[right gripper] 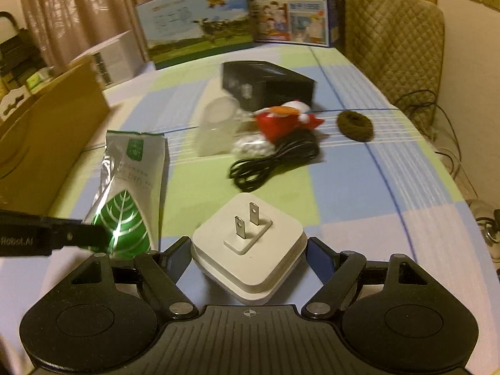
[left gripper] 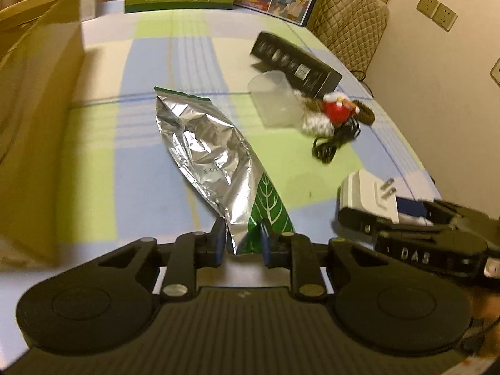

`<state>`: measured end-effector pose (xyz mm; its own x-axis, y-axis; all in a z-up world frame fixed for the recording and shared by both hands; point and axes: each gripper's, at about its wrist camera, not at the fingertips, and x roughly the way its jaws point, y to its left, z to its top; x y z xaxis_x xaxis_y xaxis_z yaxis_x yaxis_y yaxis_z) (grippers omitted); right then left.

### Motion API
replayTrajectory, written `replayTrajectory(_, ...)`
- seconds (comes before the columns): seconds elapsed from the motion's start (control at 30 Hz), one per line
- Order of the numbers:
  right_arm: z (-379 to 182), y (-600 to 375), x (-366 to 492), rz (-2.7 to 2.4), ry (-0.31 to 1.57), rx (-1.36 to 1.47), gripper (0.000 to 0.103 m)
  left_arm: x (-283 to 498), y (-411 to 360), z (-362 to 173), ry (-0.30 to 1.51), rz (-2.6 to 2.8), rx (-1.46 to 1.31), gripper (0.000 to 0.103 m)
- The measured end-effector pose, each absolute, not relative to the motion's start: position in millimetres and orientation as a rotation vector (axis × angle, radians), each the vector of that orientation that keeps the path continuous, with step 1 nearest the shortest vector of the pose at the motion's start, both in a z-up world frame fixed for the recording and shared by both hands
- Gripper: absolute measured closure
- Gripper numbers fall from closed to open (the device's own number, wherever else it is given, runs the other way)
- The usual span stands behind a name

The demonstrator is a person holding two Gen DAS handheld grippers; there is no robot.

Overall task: Organize objects
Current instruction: 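Grasp the white plug adapter with the right gripper while the left gripper approaches the foil bag, then grasp the silver-and-green foil tea bag with the left gripper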

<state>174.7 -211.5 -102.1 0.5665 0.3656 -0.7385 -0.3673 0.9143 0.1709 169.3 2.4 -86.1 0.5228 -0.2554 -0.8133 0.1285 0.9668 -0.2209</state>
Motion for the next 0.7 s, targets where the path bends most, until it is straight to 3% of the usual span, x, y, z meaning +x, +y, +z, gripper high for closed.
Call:
replayTrajectory(0.13, -96.4, -206.7, 173.2, 0.435, 0.861, 0.017, 0.027, 154.8, 12.8, -78.1, 1.003, -0.182, -0.139, 0.081)
replayTrajectory(0.17, -95.3, -204.8, 173.9, 0.433, 0.860, 0.019, 0.027, 153.9, 14.6, -76.5, 0.997, -0.169, -0.143, 0.075)
replayTrajectory(0.27, -94.0, -199.2, 176.7, 0.429, 0.854, 0.015, 0.027, 160.6, 18.0, -72.5, 0.970, -0.124, -0.157, 0.041)
replayTrajectory(0.37, -95.1, -197.7, 180.9, 0.428, 0.852, 0.020, 0.027, 175.3, 17.4, -72.4, 0.969, -0.109, -0.173, 0.033)
replayTrajectory(0.7, -101.3, -202.3, 192.5, 0.374, 0.852, -0.005, 0.027, 220.8, 4.5, -99.1, 1.006, -0.083, -0.183, 0.032)
